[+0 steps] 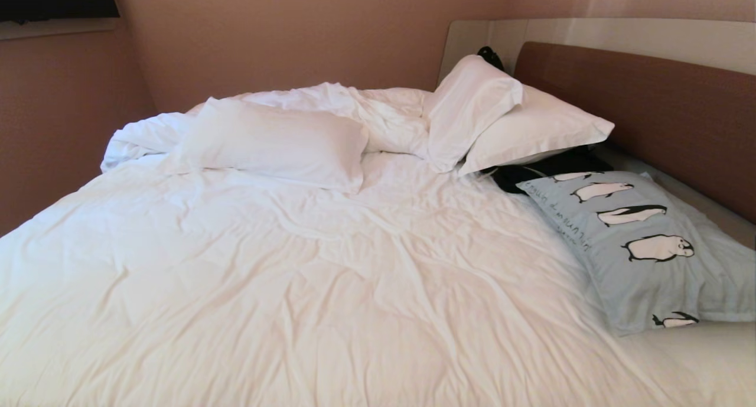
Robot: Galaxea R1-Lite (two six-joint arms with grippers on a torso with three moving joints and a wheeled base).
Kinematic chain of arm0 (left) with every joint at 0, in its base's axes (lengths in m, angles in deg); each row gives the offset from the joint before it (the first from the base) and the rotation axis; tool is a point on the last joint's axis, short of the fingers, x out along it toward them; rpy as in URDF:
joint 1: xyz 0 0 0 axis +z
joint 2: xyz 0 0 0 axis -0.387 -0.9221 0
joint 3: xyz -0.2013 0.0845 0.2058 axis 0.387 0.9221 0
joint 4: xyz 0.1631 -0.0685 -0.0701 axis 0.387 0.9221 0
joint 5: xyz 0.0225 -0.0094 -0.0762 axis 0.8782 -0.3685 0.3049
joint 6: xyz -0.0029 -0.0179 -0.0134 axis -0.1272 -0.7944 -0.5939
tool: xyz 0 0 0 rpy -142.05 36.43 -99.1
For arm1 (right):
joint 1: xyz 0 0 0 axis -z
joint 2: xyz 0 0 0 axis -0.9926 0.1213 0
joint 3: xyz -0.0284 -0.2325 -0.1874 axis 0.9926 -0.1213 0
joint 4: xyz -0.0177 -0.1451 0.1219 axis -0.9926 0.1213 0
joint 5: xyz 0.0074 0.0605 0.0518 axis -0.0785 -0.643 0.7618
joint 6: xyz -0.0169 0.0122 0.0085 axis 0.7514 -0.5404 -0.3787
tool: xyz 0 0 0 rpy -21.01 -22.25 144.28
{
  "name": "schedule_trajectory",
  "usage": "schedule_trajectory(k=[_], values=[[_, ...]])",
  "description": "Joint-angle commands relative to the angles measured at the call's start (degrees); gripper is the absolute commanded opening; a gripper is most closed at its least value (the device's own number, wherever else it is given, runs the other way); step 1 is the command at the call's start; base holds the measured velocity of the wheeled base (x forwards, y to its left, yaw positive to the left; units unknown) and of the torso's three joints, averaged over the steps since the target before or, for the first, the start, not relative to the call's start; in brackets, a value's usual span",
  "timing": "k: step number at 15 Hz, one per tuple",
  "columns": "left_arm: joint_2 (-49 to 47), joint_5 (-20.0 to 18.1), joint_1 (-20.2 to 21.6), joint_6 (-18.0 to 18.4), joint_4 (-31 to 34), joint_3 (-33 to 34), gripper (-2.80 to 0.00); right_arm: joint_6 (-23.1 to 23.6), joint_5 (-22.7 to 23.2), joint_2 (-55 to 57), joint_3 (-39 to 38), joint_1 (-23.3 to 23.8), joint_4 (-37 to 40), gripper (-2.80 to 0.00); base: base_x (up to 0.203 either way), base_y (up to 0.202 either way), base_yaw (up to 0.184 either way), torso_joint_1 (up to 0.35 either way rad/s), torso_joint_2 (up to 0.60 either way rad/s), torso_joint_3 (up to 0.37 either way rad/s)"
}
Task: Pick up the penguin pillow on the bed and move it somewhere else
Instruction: Pick up the pillow
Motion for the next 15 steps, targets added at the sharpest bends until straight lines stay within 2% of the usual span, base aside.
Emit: schedule_trajectory(k=[1, 3, 5, 9, 12, 13, 15], values=[[0.0, 0.1, 0.0, 0.0, 0.0, 0.0, -2.8, 0.3, -5.1, -13.6, -5.8, 0.1, 1.3, -2.8, 0.0, 0.0, 0.0, 0.0, 0.0, 0.0], [0.0, 0.0, 0.0, 0.0, 0.0, 0.0, -2.8, 2.0, -9.6, -22.5, -8.7, 0.2, 3.7, -2.8, 0.0, 0.0, 0.0, 0.0, 0.0, 0.0], [0.0, 0.0, 0.0, 0.0, 0.0, 0.0, -2.8, 4.0, -16.5, -27.7, -9.2, 0.3, 8.7, -2.8, 0.0, 0.0, 0.0, 0.0, 0.0, 0.0], [0.0, 0.0, 0.0, 0.0, 0.0, 0.0, -2.8, 4.9, -30.7, -28.0, -9.4, 1.1, 10.6, -2.8, 0.0, 0.0, 0.0, 0.0, 0.0, 0.0], [0.0, 0.1, 0.0, 0.0, 0.0, 0.0, -2.8, 4.8, -31.3, -29.6, -11.5, 9.0, 10.2, -2.8, 0.0, 0.0, 0.0, 0.0, 0.0, 0.0], [0.0, 0.1, 0.0, 0.0, 0.0, 0.0, -2.8, 4.9, -30.7, -31.5, -11.6, 9.5, 10.2, -2.8, 0.0, 0.0, 0.0, 0.0, 0.0, 0.0], [0.0, 0.0, 0.0, 0.0, 0.0, 0.0, -2.8, 4.5, -26.3, -34.7, -11.4, 9.4, 10.5, -2.8, 0.0, 0.0, 0.0, 0.0, 0.0, 0.0]])
